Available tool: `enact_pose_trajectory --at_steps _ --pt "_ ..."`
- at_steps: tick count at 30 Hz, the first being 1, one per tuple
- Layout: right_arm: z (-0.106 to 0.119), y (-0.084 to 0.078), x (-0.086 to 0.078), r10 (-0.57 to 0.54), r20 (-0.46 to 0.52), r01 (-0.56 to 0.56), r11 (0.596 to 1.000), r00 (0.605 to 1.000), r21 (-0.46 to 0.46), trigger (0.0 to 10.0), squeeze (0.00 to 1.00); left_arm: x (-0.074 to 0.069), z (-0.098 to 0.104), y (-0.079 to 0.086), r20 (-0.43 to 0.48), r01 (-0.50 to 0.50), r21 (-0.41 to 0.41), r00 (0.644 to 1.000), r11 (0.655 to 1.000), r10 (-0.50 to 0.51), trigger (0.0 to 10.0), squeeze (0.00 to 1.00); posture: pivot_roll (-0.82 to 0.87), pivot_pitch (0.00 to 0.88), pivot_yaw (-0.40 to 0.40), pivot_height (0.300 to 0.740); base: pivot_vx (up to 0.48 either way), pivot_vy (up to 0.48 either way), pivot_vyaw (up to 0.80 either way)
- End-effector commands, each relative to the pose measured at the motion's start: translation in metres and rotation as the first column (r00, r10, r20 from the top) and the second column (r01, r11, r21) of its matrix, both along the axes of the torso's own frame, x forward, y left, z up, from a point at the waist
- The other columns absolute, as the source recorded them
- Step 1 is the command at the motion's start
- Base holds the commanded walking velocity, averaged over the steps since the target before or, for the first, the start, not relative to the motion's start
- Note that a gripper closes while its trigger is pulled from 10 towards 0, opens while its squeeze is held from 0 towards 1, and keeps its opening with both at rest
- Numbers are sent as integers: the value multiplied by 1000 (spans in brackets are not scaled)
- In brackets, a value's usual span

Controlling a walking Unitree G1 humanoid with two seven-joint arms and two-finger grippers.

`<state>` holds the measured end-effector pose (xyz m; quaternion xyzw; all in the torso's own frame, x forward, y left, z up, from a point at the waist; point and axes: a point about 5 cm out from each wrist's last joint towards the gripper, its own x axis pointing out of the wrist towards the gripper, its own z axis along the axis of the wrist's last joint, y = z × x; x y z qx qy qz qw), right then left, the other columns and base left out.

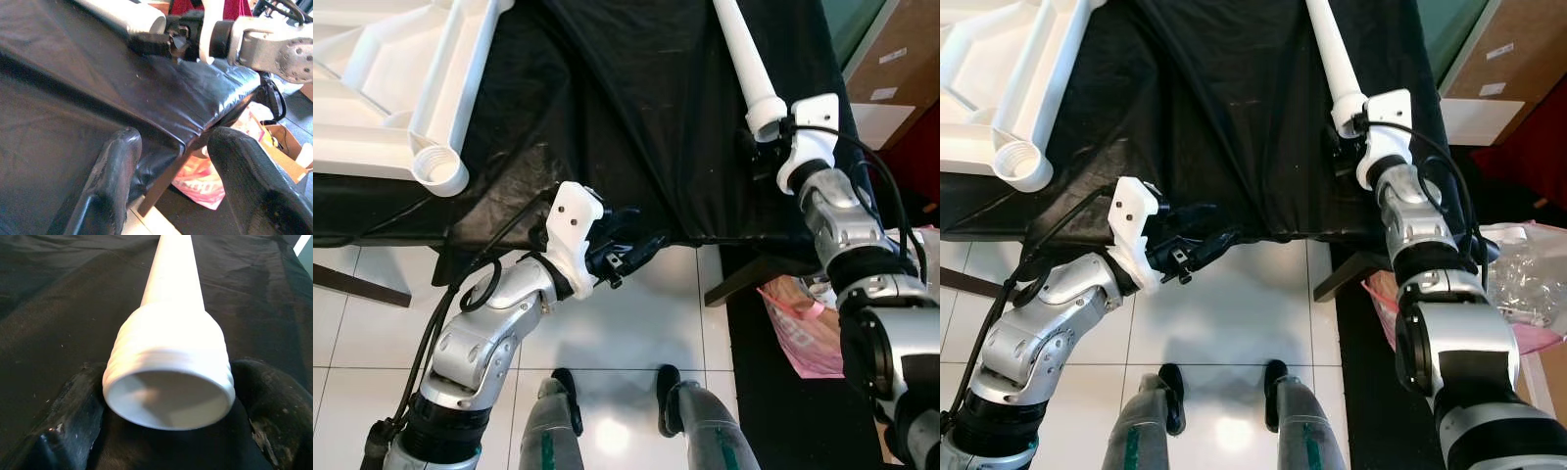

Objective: Building children table

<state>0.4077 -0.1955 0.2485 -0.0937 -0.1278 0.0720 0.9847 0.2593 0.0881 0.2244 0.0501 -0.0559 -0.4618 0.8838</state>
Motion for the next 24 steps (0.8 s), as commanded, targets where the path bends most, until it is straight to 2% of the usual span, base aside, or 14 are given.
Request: enact_pose_trajectory --at_steps 1,2,3,4,5,9,11,15,16,18,19,24 --pt "-9 -1 0 -1 -21 2 1000 1000 25 10000 294 -6 -3 -1 -16 13 9 1000 1000 -13 10000 0 162 409 -40 740 0 0 0" --pt "-8 4 1 8 -15 -7 999 1000 45 10000 259 -7 -4 -1 -22 12 12 1000 1000 -11 10000 0 165 409 -39 740 0 0 0" --pt "-7 5 2 10 -13 -10 999 1000 50 10000 114 -7 -4 -1 -23 12 12 1000 1000 -12 10000 0 166 409 -39 740 0 0 0" --pt "-7 5 2 10 -13 -10 999 1000 50 10000 114 -7 -4 -1 -23 12 12 1000 1000 -12 10000 0 166 409 -39 740 0 0 0" --pt "-7 7 2 9 -10 -9 998 1000 63 10000 0 -8 -3 -1 -25 11 15 1000 1000 -11 10000 0 171 414 -33 740 0 0 0" --pt "-7 16 5 -5 -12 7 995 1000 102 10000 0 -8 -3 1 -27 7 22 1000 1000 -7 10000 0 183 416 -24 740 0 0 0" --pt "-9 26 7 -24 -15 27 982 1000 186 10000 0 -8 -2 4 -26 -4 32 1000 999 5 10000 0 195 418 -17 740 0 0 0" --pt "-10 28 7 -28 -17 31 978 999 205 10000 0 -9 -2 5 -26 -6 34 1000 999 7 10000 0 198 418 -15 740 0 0 0" --pt "-12 32 7 -31 -24 35 972 999 230 2863 0 -10 -2 5 -27 -9 40 1000 999 10 10000 0 201 421 -11 740 0 0 0" --pt "-12 32 7 -31 -24 35 972 999 230 2863 0 -10 -2 5 -27 -9 40 1000 999 10 10000 0 201 421 -11 740 0 0 0" --pt "-13 37 8 -26 -31 33 967 999 253 0 0 -10 -3 6 -29 -11 47 1000 999 12 10000 0 205 422 -9 740 0 0 0" --pt "-15 45 7 -7 -23 13 960 1000 281 0 0 -10 -3 7 -30 -17 57 999 998 18 10000 0 205 421 -4 740 0 0 0"
